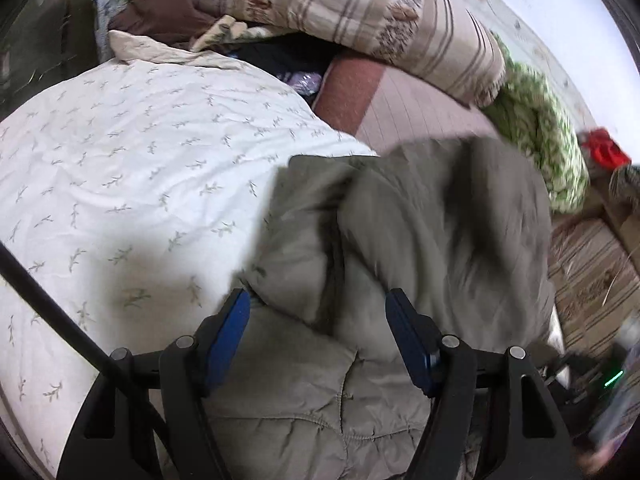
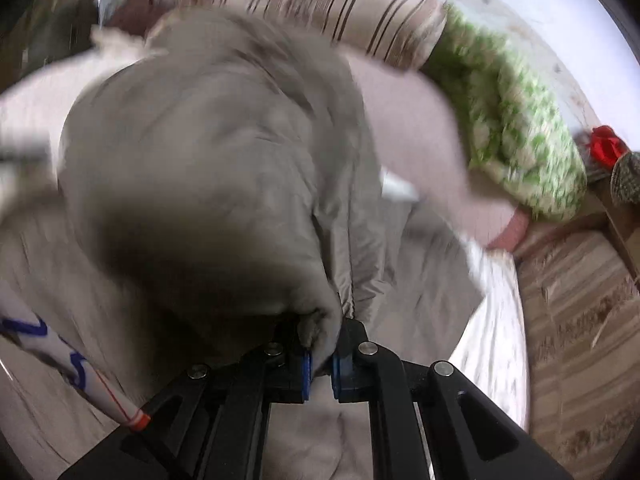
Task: Fold large clothes
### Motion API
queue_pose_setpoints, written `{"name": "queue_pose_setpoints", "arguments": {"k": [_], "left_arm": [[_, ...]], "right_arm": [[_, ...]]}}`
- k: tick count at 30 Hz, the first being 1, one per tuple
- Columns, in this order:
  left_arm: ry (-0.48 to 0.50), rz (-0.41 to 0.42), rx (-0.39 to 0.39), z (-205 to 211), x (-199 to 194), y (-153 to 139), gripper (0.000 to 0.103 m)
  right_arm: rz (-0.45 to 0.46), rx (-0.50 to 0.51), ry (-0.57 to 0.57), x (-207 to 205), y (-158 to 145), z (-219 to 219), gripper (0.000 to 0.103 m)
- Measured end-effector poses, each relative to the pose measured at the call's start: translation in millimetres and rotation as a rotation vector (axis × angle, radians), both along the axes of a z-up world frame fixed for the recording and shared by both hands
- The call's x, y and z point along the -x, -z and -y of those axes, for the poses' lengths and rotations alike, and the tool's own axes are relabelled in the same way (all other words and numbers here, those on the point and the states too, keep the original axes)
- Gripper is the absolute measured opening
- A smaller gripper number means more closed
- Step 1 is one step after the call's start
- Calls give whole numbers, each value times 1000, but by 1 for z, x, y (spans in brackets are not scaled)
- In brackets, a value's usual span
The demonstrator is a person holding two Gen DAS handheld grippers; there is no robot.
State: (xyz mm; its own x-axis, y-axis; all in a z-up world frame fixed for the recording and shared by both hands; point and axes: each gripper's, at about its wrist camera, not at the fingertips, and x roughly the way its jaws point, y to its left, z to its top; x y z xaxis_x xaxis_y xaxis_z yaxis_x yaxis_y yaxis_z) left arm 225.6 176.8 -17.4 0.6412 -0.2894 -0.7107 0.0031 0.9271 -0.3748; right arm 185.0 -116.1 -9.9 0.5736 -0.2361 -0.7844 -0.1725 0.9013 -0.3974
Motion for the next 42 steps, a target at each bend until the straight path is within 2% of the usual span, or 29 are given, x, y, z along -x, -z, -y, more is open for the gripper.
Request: {"name": "queue_pose_setpoints", "arguments": {"k": [2,4,7,11,12,14,15,16,17,18,19,20,21,22,24,28,30,31,32,34,39,42], "left_arm": [[-3,-4,22,-4,-4,-1,70],[7,-22,51,-4,-11,3,70],[38,-31,84,2,-25,8,74],[103,-3,90,21,-48,16,74],[118,-13,120,24,-53,20,74],[169,-44,259,28,-61,30,74],[187,-58,304,30,-64,33,74],[185,-71,304,33,-65,36,74],[190,-74,270,37,-66,36,73],[198,-79,237,41,-66,36,59],[195,-89,202,43,-66,36,49],[191,-99,198,43,-65,35,36],[191,-104,216,41,-63,35,27],[198,-110,251,40,-60,31,24],[215,-102,268,42,-50,22,19],[267,-110,193,68,-21,18,17],[279,-144,130,80,-5,28,17],[273,-151,98,83,0,31,18],[269,-149,74,83,3,33,20],[275,-131,23,85,1,35,22],[264,-157,58,72,-5,36,31],[292,-137,66,63,5,22,35]], "right_arm": [[1,48,13,1,18,3,7],[12,74,26,-1,23,1,7],[16,78,39,-5,19,-1,7],[19,65,39,-5,13,5,7],[20,62,40,-4,13,6,7],[21,62,39,-1,12,3,8],[21,62,37,1,12,2,8],[20,61,36,1,12,2,8],[20,59,35,2,12,1,8],[21,57,36,2,12,1,8],[21,54,37,2,11,1,8],[22,48,38,2,10,2,8],[22,44,38,0,7,4,8],[23,39,42,-2,4,7,8],[36,16,66,-7,-6,17,8],[35,-44,133,-16,-19,43,9],[18,-54,155,-16,-18,52,15],[10,-59,166,-13,-17,55,25],[8,-71,184,-9,-18,59,47],[26,-116,215,1,-22,67,72],[46,-307,308,24,-38,94,74],[88,-341,340,23,-50,98,74]]}}
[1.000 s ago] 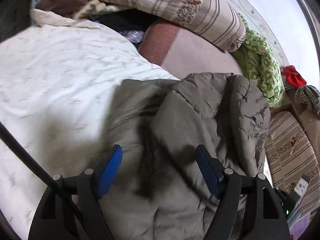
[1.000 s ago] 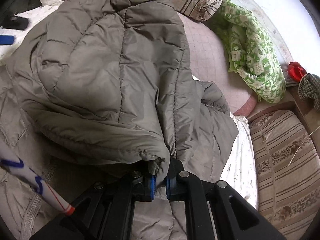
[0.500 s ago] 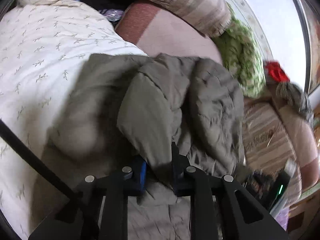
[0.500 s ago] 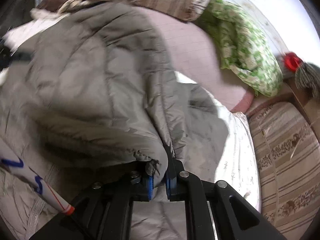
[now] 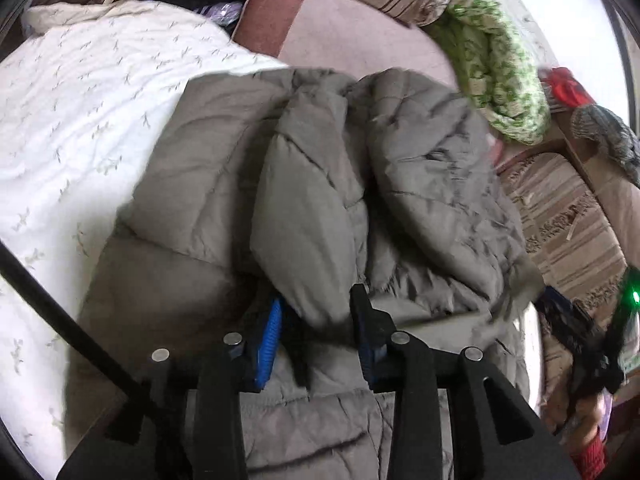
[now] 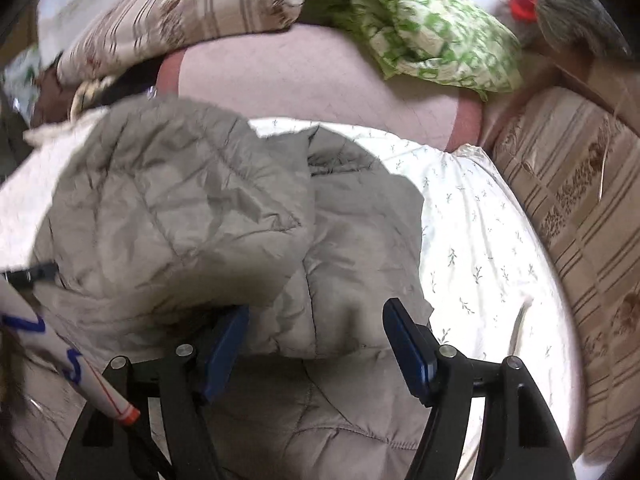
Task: Fold large clothes
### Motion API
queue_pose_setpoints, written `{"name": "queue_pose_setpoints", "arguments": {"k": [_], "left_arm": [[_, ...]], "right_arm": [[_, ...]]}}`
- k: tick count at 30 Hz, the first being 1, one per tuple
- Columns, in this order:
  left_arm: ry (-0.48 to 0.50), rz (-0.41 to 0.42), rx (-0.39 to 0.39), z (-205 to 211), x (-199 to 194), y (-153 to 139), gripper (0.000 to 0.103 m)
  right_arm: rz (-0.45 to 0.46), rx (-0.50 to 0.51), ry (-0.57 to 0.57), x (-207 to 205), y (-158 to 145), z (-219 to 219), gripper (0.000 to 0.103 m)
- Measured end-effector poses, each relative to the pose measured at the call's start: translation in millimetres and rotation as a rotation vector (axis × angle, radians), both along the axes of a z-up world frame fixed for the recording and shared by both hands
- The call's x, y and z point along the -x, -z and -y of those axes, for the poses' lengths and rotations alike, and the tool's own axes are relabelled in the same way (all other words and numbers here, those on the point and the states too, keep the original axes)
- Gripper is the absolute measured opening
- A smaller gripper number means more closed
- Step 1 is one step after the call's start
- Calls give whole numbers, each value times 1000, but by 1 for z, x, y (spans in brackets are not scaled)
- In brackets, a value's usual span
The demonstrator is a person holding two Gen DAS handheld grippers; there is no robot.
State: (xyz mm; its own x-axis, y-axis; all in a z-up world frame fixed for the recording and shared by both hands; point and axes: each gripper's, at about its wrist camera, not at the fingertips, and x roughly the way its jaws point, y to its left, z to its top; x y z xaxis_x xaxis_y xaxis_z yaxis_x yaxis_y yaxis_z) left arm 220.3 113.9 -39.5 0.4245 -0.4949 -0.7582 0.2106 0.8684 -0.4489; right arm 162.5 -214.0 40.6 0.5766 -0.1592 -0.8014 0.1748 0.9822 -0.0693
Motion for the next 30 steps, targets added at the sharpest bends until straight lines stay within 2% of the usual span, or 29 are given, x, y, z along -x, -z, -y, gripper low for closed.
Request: {"name": "queue_pose_setpoints", "arguments": {"k": [3,6,9,11,13,15,18,20,21,25,28,30], "left_arm": [[-3,60,-32,-8,5,-18,50],[-52,86,-83,-22,2,-23,51],[-117,59,-106,-37,-9,-15,51],[-156,24,-120,-47,-16,-8,51],[-181,8,-122,-57,-17,-5,51],[-205,3,-124,-61,-21,-5,52],[-234,14,-153,-67,-19,-6,53],[-250,28,-182,-69,-15,-7,54],[-255,35,-191,-68,-14,-8,54],[-285,50,-226,-74,-14,-9,55],[-302,57,-248,-80,-15,-8,55],[-318,64,-257,-88,-14,-10,55]], "right_arm": [[56,13,49,-8,-12,-5,74],[88,84,117,-18,-19,-17,73],[142,188,202,-22,-29,-33,74],[162,200,225,-18,-32,-42,79],[180,193,230,-10,-33,-48,79],[201,199,205,-3,-32,-60,79],[195,200,76,-22,-32,-86,79],[200,160,12,-40,-33,-102,79],[210,109,-38,-55,-34,-114,79],[125,6,-127,-111,-11,-147,79],[7,55,-113,-156,35,-163,78],[-72,51,-85,-174,69,-163,78]]}}
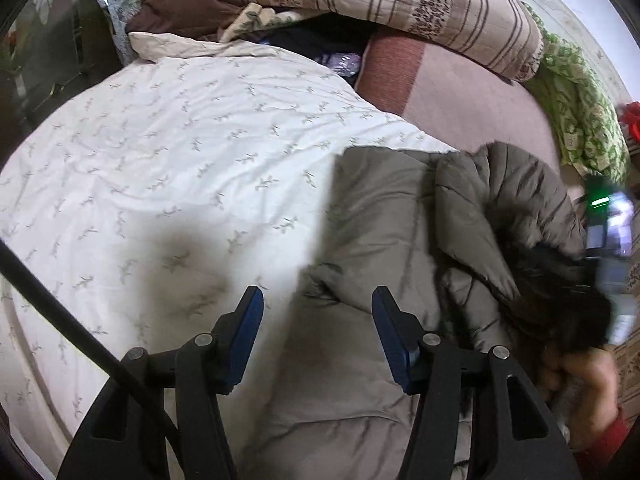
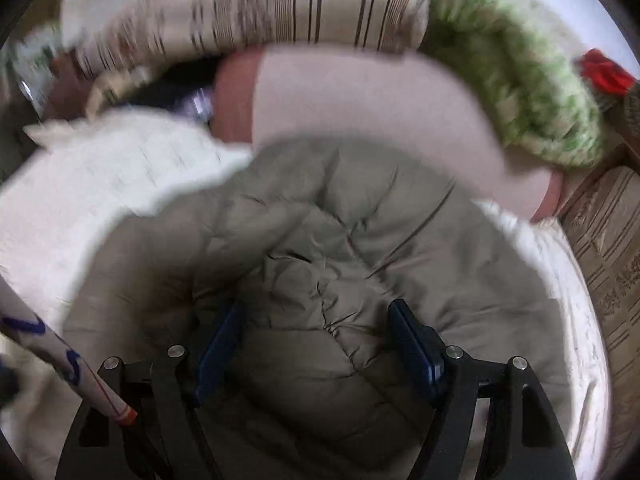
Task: Fold large clothes
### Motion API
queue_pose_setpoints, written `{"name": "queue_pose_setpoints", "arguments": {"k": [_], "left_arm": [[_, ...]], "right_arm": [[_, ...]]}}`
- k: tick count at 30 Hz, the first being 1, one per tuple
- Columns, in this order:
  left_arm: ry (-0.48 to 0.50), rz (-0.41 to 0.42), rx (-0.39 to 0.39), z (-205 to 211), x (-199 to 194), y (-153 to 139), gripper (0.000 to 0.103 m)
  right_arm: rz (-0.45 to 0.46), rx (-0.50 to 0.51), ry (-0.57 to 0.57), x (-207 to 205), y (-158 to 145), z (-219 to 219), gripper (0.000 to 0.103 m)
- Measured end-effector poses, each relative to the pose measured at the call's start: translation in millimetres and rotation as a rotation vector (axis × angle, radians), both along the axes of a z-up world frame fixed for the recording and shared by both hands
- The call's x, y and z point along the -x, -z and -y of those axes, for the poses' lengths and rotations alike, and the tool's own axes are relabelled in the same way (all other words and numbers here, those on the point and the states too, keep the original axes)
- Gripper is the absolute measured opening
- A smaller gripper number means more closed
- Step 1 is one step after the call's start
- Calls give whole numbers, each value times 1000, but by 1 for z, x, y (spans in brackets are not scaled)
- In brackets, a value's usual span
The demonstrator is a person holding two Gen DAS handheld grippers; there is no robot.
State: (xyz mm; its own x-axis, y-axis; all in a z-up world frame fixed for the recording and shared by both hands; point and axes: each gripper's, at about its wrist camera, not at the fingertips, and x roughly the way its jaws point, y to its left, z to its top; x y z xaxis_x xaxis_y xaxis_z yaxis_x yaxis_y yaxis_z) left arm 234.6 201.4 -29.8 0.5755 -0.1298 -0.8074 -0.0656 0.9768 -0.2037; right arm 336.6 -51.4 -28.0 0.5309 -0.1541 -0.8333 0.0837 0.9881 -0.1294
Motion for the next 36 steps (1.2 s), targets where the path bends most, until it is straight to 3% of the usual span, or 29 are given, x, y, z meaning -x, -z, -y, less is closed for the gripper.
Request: {"name": "queue_pose_setpoints", "arguments": {"k": [2,4,6,9,11,17,21,25,30,32,36], "left_arm": [[-12,8,2,-5,-1,-2,56],[-23,13,4,-10,1,-3,58],[-23,14,2,-12,1,-2,58],[-16,9,-2,-10,3,-1,58],[-11,8,-8,-8,3,0,58],[12,-7,-32,0,4,7,59],[12,-15,-42,-2,4,9,59],[7,-18,-44,-5,4,11,59],[16,-16,-53,-2,7,12,59],[14,-12,-59,-3,10,11,59],[18,-12,-45,-5,12,11,59]], "right_arm": [[-9,-47,38,-4,14,12,88],[-23,-99,62,-8,16,21,89],[-6,-121,59,-1,-2,24,88],[113,-133,40,32,-35,25,87],[134,-135,31,50,-39,24,87],[-2,-74,-4,53,13,20,90],[61,-138,18,69,-18,26,90],[114,-166,-6,111,-34,21,90],[2,-8,-63,114,10,-6,91],[8,-14,-59,117,4,-5,91],[28,-129,-52,142,-33,23,91]]}}
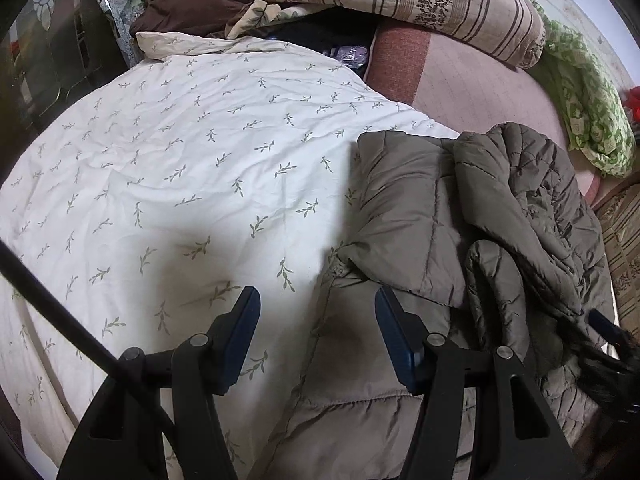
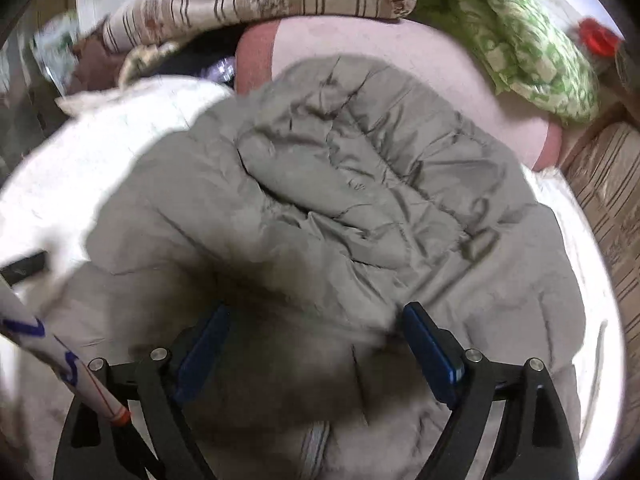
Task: Fold large clothes
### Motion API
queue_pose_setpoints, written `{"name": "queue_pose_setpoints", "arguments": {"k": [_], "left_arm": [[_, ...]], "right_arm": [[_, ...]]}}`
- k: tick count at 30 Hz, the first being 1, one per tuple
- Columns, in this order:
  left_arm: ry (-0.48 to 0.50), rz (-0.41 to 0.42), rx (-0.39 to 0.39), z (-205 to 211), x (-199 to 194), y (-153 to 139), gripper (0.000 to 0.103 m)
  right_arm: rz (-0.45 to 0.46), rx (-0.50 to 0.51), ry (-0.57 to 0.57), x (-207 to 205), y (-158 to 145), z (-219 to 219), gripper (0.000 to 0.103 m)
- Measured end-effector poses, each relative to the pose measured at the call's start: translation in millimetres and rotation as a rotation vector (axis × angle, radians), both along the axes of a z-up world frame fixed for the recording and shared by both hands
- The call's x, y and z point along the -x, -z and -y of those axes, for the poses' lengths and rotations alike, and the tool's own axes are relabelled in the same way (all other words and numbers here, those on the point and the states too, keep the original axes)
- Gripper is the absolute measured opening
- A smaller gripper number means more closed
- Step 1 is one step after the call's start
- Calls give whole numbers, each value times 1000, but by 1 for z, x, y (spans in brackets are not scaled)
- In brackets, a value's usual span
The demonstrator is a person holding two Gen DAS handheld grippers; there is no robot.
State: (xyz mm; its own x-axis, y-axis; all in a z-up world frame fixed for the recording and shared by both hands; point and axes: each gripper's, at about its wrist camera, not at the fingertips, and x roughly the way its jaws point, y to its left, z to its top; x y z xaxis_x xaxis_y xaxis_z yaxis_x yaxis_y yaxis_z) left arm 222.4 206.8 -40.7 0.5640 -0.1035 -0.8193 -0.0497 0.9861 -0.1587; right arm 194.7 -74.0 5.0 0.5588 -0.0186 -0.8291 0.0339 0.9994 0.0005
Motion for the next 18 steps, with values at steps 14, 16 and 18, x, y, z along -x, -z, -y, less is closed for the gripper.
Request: {"name": "queue_pose_setpoints", "arguments": {"k": [14,16,18], "left_arm": [[13,-16,157,-42,60,-8,60],[11,-59,206,-49,72,3,60],[14,-95,239,-53,80,13,60]], "right_arm": [[-48,-208,367,180,-37,241,91],[-59,-344,398,192,-20,267,91],[-59,-479,391,196,-2,279,90]]}}
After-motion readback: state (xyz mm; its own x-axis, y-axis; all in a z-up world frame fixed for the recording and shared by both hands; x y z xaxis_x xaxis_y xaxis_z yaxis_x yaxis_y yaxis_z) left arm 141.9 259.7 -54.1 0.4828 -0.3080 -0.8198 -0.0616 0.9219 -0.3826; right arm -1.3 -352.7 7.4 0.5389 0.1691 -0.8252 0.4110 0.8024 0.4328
